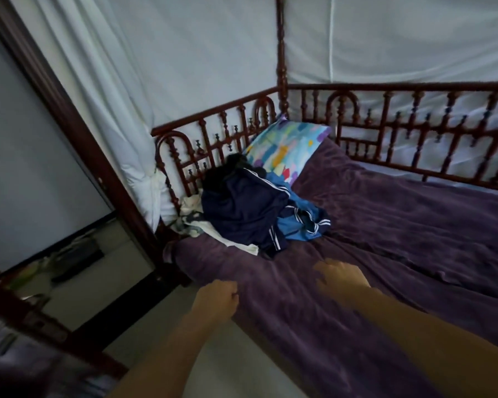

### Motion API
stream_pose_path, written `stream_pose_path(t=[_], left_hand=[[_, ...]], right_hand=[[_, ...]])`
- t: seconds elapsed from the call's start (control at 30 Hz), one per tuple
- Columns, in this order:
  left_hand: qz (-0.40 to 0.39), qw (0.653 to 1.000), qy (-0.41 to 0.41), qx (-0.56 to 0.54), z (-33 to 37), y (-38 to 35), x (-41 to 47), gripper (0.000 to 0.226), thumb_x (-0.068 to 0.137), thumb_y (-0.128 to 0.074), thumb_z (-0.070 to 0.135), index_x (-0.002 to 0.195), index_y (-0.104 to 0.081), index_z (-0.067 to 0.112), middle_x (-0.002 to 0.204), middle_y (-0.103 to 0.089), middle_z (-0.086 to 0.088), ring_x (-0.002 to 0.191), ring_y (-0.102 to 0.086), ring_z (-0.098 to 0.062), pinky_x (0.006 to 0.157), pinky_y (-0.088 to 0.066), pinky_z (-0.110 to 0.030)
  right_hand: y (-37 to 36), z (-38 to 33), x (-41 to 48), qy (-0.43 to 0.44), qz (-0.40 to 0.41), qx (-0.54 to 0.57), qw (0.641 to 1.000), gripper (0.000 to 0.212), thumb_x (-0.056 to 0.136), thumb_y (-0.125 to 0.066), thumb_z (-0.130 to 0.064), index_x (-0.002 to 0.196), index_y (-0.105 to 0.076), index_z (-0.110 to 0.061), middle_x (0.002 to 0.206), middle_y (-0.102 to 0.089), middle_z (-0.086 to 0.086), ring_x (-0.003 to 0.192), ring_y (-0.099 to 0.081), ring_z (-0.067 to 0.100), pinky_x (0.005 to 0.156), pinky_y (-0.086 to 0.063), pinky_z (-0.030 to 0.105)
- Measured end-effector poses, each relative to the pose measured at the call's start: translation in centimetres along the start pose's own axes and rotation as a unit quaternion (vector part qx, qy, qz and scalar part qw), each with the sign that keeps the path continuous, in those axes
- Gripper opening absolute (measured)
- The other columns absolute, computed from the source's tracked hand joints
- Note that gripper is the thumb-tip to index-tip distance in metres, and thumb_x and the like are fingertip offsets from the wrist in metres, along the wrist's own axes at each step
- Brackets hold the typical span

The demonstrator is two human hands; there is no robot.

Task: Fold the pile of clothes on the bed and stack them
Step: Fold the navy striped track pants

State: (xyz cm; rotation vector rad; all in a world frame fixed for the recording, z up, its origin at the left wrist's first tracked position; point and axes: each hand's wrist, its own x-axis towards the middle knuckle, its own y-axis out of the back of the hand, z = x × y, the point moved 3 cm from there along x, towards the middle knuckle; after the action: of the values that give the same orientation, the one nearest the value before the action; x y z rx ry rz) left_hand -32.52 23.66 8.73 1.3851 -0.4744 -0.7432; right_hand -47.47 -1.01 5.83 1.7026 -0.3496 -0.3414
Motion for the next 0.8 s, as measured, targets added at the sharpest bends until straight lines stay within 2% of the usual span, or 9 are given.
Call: stream_pose_path(t=[0.3, 0.53, 0.73, 0.8], left_hand=[[-0.021, 0.999, 0.019, -0.033, -8.6, -1.5, 9.6, 0.023, 0.091, -0.048, 0.032, 0.106, -0.063, 0.021, 0.107, -0.068, -0.003, 0.102, -0.062, -0.022, 0.082, -0.046, -0.029], [-0.075, 0.997, 0.009, -0.034, -13.3, -4.1, 24.3, 0.023, 0.094, -0.045, 0.031, 0.105, -0.06, 0.018, 0.104, -0.066, -0.003, 0.097, -0.061, -0.022, 0.083, -0.048, -0.032], [-0.123, 0.99, -0.056, -0.034, -13.3, -11.0, 38.4, 0.019, 0.095, -0.043, 0.028, 0.097, -0.058, 0.017, 0.096, -0.063, 0.0, 0.092, -0.06, -0.017, 0.071, -0.039, -0.025], [-0.133, 0.987, -0.089, -0.025, -12.0, -14.2, 42.6, 0.019, 0.094, -0.045, 0.023, 0.105, -0.058, 0.016, 0.105, -0.061, -0.002, 0.099, -0.058, -0.02, 0.079, -0.044, -0.03]], right_hand=[[-5.1, -3.4, 13.4, -0.01, -0.067, -0.001, 0.998, 0.032, 0.093, -0.041, -0.036, 0.121, -0.054, -0.028, 0.124, -0.058, -0.002, 0.105, -0.061, 0.025, 0.083, -0.048, 0.034], [-11.7, -1.8, 29.1, -0.05, -0.118, 0.034, 0.991, 0.034, 0.096, -0.039, -0.04, 0.123, -0.056, -0.026, 0.125, -0.058, -0.001, 0.111, -0.059, 0.025, 0.086, -0.046, 0.036], [-17.8, 1.9, 41.2, -0.117, -0.156, 0.053, 0.979, 0.028, 0.093, -0.047, -0.029, 0.118, -0.055, -0.021, 0.122, -0.059, 0.003, 0.108, -0.059, 0.028, 0.083, -0.046, 0.036], [-19.8, 3.2, 44.3, -0.125, -0.158, 0.051, 0.978, 0.027, 0.094, -0.045, -0.028, 0.117, -0.056, -0.021, 0.12, -0.06, 0.004, 0.107, -0.06, 0.03, 0.082, -0.048, 0.038]])
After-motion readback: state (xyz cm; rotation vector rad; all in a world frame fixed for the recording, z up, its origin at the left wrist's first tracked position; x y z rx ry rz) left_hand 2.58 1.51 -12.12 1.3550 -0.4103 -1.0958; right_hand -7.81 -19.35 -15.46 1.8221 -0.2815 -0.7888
